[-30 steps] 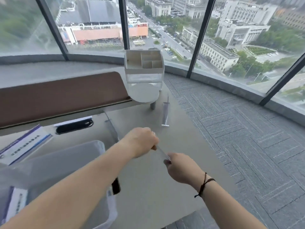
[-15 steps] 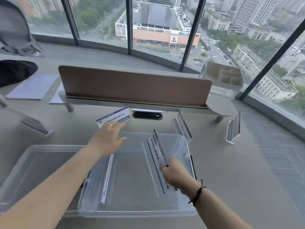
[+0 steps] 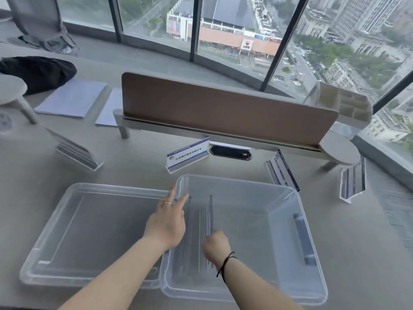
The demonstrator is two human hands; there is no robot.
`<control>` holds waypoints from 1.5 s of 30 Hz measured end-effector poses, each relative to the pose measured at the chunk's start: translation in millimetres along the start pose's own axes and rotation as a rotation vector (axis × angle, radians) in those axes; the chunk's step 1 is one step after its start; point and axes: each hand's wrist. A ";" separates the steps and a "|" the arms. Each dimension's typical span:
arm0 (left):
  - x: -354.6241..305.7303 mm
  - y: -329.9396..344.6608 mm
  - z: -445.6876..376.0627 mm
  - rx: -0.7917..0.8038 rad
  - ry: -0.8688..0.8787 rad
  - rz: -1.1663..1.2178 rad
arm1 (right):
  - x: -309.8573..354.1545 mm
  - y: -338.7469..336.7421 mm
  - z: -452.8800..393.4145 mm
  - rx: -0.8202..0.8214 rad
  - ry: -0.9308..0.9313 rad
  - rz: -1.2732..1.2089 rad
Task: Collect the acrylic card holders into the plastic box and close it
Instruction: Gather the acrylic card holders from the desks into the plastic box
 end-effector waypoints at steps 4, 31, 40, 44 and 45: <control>2.2 0.5 -0.3 -0.017 0.014 0.024 | 11.4 16.1 -8.0 0.023 0.023 -0.048; 4.6 -0.5 -0.3 0.018 0.022 0.033 | 14.9 28.8 -1.5 0.042 0.072 -0.039; -0.3 -5.1 1.6 0.037 0.003 -0.058 | 13.9 22.0 0.7 0.112 0.079 -0.027; -1.6 -6.5 -3.4 0.106 -0.046 -0.199 | 16.6 6.4 8.7 0.231 0.075 -0.050; -4.5 -8.1 -5.9 0.103 -0.059 -0.245 | 16.8 -3.5 11.8 0.229 0.062 -0.037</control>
Point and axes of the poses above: each hand's wrist, its own z-axis away from the middle knuckle, its own y-axis out of the palm, x = y × z, and after that the axes turned 13 degrees about x, right-handed
